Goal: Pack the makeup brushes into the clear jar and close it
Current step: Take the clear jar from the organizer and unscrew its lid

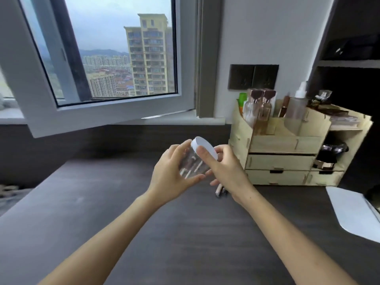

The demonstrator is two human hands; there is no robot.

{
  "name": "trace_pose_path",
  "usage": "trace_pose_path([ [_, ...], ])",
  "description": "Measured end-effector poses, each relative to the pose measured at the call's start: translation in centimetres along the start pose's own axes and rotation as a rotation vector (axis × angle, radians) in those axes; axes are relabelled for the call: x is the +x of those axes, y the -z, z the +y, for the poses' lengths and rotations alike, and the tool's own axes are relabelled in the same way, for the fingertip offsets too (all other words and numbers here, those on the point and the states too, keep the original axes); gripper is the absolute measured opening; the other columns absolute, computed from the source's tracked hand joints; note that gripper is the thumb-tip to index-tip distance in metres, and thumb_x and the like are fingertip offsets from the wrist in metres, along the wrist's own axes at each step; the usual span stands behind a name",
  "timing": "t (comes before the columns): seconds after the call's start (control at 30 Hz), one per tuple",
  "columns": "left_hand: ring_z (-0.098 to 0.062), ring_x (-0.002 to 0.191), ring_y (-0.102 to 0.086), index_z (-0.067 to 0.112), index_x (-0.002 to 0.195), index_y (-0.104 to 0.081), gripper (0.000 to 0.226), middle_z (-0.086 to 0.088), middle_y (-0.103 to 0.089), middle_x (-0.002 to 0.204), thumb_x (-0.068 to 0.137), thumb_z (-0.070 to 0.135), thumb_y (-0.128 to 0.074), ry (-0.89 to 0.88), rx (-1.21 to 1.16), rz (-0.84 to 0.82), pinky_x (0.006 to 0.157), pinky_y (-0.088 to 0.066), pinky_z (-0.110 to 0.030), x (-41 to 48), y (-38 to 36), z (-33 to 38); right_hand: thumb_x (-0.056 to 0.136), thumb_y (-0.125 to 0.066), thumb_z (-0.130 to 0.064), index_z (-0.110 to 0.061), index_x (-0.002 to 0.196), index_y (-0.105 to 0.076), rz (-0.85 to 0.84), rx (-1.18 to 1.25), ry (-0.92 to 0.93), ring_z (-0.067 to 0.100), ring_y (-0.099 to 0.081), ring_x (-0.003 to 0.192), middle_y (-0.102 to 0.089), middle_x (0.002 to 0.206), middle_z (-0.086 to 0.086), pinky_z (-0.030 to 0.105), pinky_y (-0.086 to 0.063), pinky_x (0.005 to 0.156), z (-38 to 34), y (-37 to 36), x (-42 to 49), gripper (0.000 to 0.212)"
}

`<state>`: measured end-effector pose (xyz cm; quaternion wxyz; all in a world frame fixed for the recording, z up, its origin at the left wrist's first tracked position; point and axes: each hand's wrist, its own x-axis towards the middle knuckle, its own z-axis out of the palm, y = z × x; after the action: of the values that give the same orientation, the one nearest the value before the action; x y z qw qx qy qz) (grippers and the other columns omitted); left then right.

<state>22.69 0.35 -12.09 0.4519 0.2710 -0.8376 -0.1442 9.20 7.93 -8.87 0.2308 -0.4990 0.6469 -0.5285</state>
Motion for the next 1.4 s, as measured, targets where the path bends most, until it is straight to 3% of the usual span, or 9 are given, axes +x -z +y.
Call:
trace_pose_path([
  [0.2,-0.015,0.078,-0.065,0.024,0.125,-0.056,0.078,0.003,-0.071,0.097,0.055,0.043,-0.085,-0.145,0.193,0.019,0.068,-0.052,-0.025,-2.7,2.8,-1.1,0.07,-0.045,-0.076,-0.017,0.088,-0.055,-0.087,-0.22,0.106,0.013,-0.052,0.063,-0.053,0.071,-0.007,0.033,-0.045,0.059,-0.4,-2.0,0.2,0.063],
  [0.37,-0.015,0.075,-0.067,0.023,0.122,-0.064,0.079,0.006,-0.074,0.09,0.051,0.046,-0.089,-0.184,0.309,-0.083,0.07,-0.044,-0.02,-3.0,5.1,-2.0,0.084,-0.045,-0.065,-0.02,0.094,-0.055,-0.242,-0.288,0.168,0.005,-0.05,0.059,-0.052,0.069,-0.011,0.025,-0.042,0.057,0.2,-2.2,-0.2,0.047],
  [0.57,-0.002,0.067,-0.054,0.045,0.091,-0.068,0.035,0.022,-0.061,0.074,0.06,0.041,-0.083,0.184,-0.338,-0.408,0.065,-0.043,-0.018,-3.6,5.8,-2.7,0.077,-0.049,-0.062,-0.04,0.122,-0.046,-0.485,-0.285,0.329,-0.008,-0.051,0.099,-0.05,0.113,-0.022,0.018,-0.043,0.084,-0.2,-1.8,-1.0,0.05],
  [0.7,0.002,0.07,-0.057,0.049,0.098,-0.068,0.04,0.022,-0.065,0.077,0.069,0.025,-0.083,0.185,-0.416,-0.547,0.066,-0.045,-0.014,-3.6,6.2,-2.8,0.074,-0.057,-0.066,-0.058,0.137,-0.023,-0.717,-0.343,0.195,-0.002,-0.051,0.115,-0.04,0.133,-0.025,0.022,-0.045,0.092,-0.7,0.3,-0.7,0.072],
  [0.83,-0.015,0.084,-0.067,0.045,0.111,-0.065,0.051,0.014,-0.072,0.092,0.064,0.039,-0.082,0.163,-0.338,-0.549,0.078,-0.053,-0.032,-3.3,5.9,-2.9,0.066,-0.04,-0.083,-0.05,0.141,-0.022,-0.592,-0.606,0.238,0.001,-0.057,0.09,-0.053,0.113,-0.018,0.022,-0.046,0.079,-0.5,0.2,-1.2,0.084],
  [0.93,-0.014,0.082,-0.065,0.037,0.105,-0.069,0.043,0.011,-0.071,0.092,0.063,0.037,-0.081,0.195,-0.427,-0.58,0.075,-0.053,-0.028,-3.2,5.9,-3.4,0.073,-0.07,-0.054,-0.05,0.124,-0.043,-0.6,-0.338,0.276,0.003,-0.06,0.091,-0.055,0.108,-0.018,0.021,-0.053,0.072,-0.7,1.3,-1.3,0.058],
  [1.1,-0.013,0.087,-0.07,0.033,0.112,-0.065,0.048,0.002,-0.076,0.102,0.066,0.038,-0.076,0.409,-0.769,-0.211,0.073,-0.057,-0.027,-3.6,6.4,-6.3,0.056,-0.083,-0.018,-0.037,0.099,-0.046,-0.328,0.199,0.12,0.011,-0.063,0.097,-0.062,0.114,0.003,0.022,-0.054,0.074,2.2,4.1,-1.0,0.06],
  [1.23,-0.024,0.102,-0.068,0.037,0.116,-0.056,0.053,0.003,-0.072,0.107,0.067,0.045,-0.076,0.521,-0.743,0.114,0.093,-0.053,-0.048,-3.9,5.6,-8.4,0.063,-0.086,-0.026,-0.03,0.091,-0.04,-0.243,-0.113,-0.053,0.018,-0.06,0.101,-0.062,0.116,0.003,0.027,-0.048,0.084,8.0,1.5,-2.7,0.054],
  [1.4,-0.01,0.097,-0.066,0.018,0.127,-0.048,0.058,-0.002,-0.064,0.116,0.079,0.033,-0.077,0.509,-0.557,0.314,0.091,-0.055,-0.038,-4.9,3.7,-8.9,0.062,-0.076,-0.048,-0.036,0.083,-0.032,-0.244,-0.426,0.014,0.011,-0.046,0.117,-0.055,0.123,-0.012,0.029,-0.039,0.093,11.4,-0.7,-4.2,0.05],
])
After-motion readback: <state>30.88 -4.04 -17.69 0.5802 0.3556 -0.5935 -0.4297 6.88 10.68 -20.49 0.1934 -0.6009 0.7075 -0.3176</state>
